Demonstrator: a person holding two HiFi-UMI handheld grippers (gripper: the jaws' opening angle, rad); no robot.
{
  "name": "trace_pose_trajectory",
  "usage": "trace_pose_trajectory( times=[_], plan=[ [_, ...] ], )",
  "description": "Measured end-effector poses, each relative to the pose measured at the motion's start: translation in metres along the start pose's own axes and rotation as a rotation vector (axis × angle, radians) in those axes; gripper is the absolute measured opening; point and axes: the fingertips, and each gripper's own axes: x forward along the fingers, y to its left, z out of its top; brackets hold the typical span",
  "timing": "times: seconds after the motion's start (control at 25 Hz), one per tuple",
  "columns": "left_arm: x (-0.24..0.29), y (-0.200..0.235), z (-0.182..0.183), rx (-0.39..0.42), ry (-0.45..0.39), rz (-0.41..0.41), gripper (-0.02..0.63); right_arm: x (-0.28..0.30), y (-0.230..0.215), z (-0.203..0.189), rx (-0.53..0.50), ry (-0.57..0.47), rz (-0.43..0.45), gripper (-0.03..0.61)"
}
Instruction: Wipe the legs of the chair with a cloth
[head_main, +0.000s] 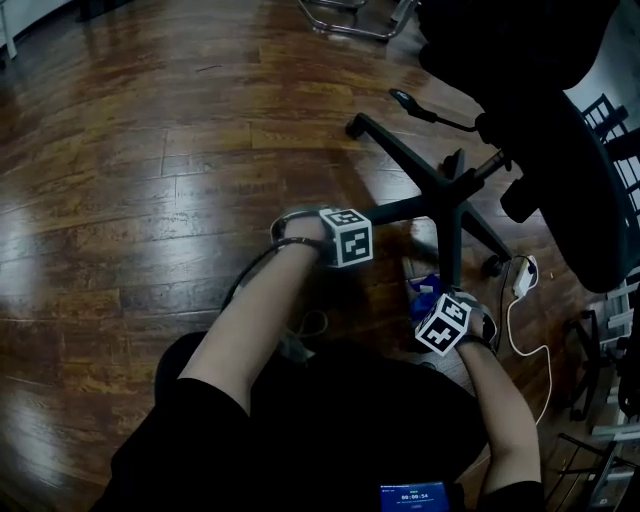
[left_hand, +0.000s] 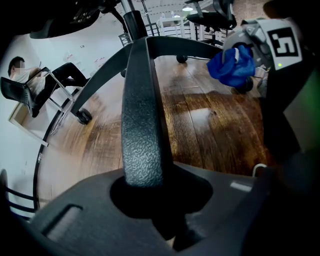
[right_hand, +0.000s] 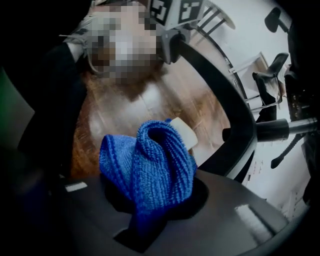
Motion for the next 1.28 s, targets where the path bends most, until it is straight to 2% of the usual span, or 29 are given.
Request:
trace_pose_trajectory(
  times=[0.12,0.28,0.4,0.48,0.56,0.64,0.8,1.0,1.12,1.28],
  plan=[
    [0.000,-0.001,0.000,0.004,0.004,-0.005,0.072,0.006,-0.060,0.026,0.052,-0.029,-0.082,0.081],
    [-0.001,-0.004,0.002,0.008,0.000,-0.013,0.072,0.005,-0.143,0.056,0.154,-0.113,-0.237,0.083],
    [-0.001,-0.003,0.005,0.008,-0.005,-0.009,0.072,0.005,-0.165,0.062,0.182,-0.122,-0.311,0.083],
    [-0.001,-0.003,0.004,0.006,-0.007,-0.010,0.072,0.006,-0.159,0.061,0.153,-0.116,-0.331,0.084],
    [-0.001,-0.003,0.003,0.007,-0.009,-0.010,0.072,0.005,-0.144,0.057,0.148,-0.118,-0.309,0.084],
    [-0.001,-0.003,0.003,0.005,-0.012,-0.009,0.072,0.003,-0.119,0.048,0.135,-0.101,-0.263,0.084],
    [0.001,-0.002,0.001,0.002,-0.008,-0.003,0.072,0.001,-0.043,0.019,0.040,-0.041,-0.158,0.084],
    [0.002,-0.002,-0.001,-0.004,0.000,0.001,0.072,-0.005,0.037,-0.014,-0.006,0.010,-0.024,0.084],
    [0.002,-0.002,0.000,-0.008,0.003,0.002,0.072,-0.003,0.042,-0.019,-0.013,0.034,-0.020,0.083],
    [0.001,-0.003,0.001,-0.004,0.010,0.000,0.072,0.003,0.012,-0.009,0.025,0.035,-0.044,0.083]
  ],
)
